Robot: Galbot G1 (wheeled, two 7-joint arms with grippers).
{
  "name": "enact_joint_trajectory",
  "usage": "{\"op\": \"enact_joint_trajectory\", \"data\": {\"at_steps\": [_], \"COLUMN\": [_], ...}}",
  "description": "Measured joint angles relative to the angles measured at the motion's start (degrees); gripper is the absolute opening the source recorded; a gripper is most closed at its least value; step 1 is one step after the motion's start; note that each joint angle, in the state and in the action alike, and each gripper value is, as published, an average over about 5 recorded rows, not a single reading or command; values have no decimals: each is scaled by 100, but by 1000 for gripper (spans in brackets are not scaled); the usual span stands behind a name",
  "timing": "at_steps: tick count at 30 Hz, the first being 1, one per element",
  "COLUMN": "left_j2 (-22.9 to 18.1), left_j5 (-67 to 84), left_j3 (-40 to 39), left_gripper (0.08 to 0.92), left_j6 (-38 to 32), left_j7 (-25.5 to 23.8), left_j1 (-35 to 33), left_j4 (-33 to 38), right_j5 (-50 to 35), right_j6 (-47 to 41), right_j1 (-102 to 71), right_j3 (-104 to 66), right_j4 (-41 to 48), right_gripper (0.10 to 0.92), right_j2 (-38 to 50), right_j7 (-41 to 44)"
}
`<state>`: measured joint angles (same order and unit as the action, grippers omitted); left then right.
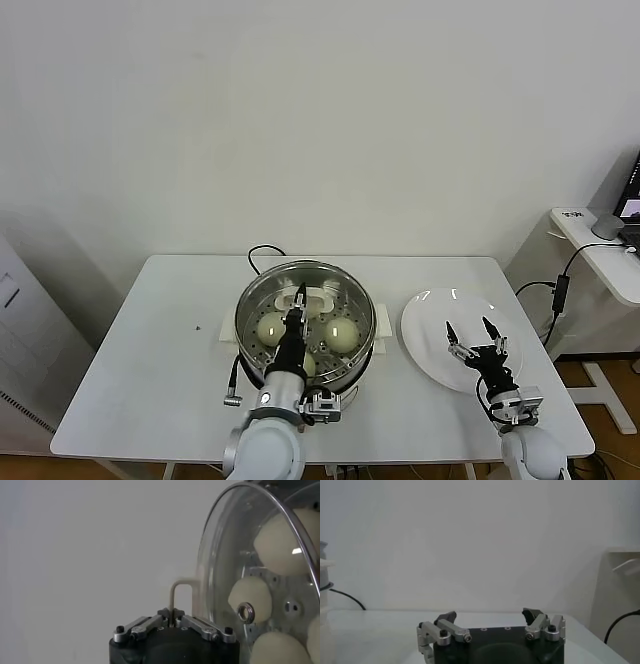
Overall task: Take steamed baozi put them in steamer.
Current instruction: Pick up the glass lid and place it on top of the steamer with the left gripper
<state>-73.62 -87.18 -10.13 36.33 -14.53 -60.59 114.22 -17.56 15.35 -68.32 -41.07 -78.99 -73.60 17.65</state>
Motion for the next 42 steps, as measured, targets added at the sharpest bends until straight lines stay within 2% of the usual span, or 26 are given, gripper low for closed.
{"op": "enact_joint_trajectory", "data": {"at_steps": [23,26,35,42], "left_j2": [2,35,202,462], "left_j5": [175,281,775,2019], "left_j3": [35,51,228,692], "left_gripper": [119,185,461,660], "left_j6": [14,37,10,-624], "left_j7": [221,288,256,-101], "left_j1": [-66,-78,-308,-585], "left_j4": [-213,-218,132,821], "right_j5": [-11,-10,6,0], "right_j6": [17,17,19,12], "right_j1": [-27,-29,-13,7], "right_j3": [-60,-61,-58,-53], "right_j4": [27,27,64,95], "right_gripper": [823,823,823,823], "right_j2": [3,-1,-39,-46], "right_j7": [26,31,45,57]}}
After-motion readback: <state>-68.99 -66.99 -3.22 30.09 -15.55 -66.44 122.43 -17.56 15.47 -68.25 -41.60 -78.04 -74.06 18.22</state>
